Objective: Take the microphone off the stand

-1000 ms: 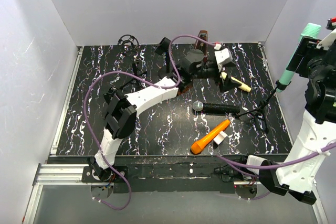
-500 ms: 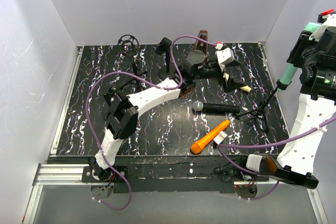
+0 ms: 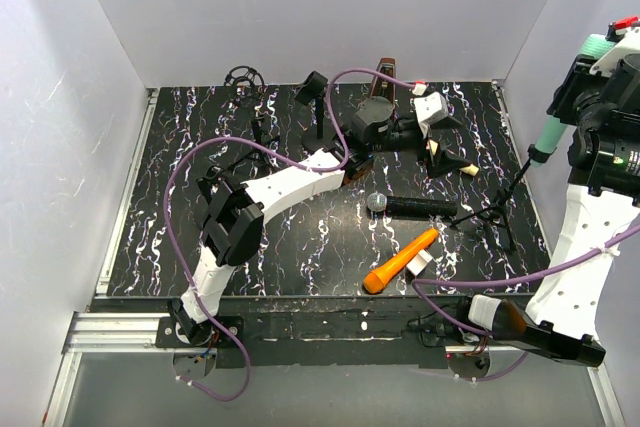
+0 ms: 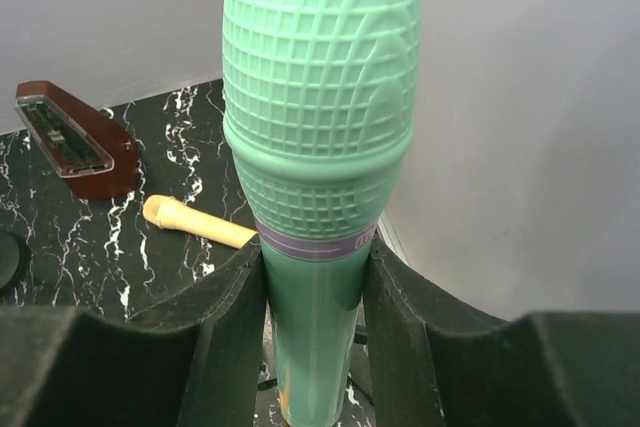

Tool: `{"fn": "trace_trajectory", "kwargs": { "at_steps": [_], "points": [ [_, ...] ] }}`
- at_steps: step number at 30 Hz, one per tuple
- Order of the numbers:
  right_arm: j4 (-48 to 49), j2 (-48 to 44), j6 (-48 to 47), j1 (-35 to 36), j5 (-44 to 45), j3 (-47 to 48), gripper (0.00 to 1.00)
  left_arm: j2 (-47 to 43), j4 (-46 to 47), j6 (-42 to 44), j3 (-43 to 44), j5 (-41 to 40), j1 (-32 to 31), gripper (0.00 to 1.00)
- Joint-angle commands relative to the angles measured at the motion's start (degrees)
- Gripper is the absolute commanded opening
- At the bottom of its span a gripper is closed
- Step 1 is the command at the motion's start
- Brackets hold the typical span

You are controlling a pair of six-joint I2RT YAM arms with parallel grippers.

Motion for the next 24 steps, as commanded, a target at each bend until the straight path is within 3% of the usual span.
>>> {"fn": "trace_trajectory", "kwargs": {
  "at_steps": [1,4,11,17,24],
  "points": [
    [8.7,0.1,-0.1,-0.4,-5.0,3.8,0.01,-0.4,-1.1,0.1,1.2,-0.3,-0.1,0.98],
    [10.1,-0.3,-0.1,-0.4,-10.4,3.6,0.01,-0.4,-1.7,0.5,0.9,-0.5,-0.1,0.98],
    [12.4,-0.9,0.0,-0.4,-12.2,2.5,0.01,-1.1,-2.2,0.6,0.1,-0.2,0.0,0.98],
    [19.3,-3.2,1.4,-0.4,-20.9,0.1,0.01,-1.9,-3.0,1.3,-0.3,-0.9,0.2,0.98],
    [20.8,-1.1,3.8,-0.4,-24.5,1.8,0.01,-3.0,-4.6,3.3,-0.6,-1.9,0.6,0.98]
  ]
}}
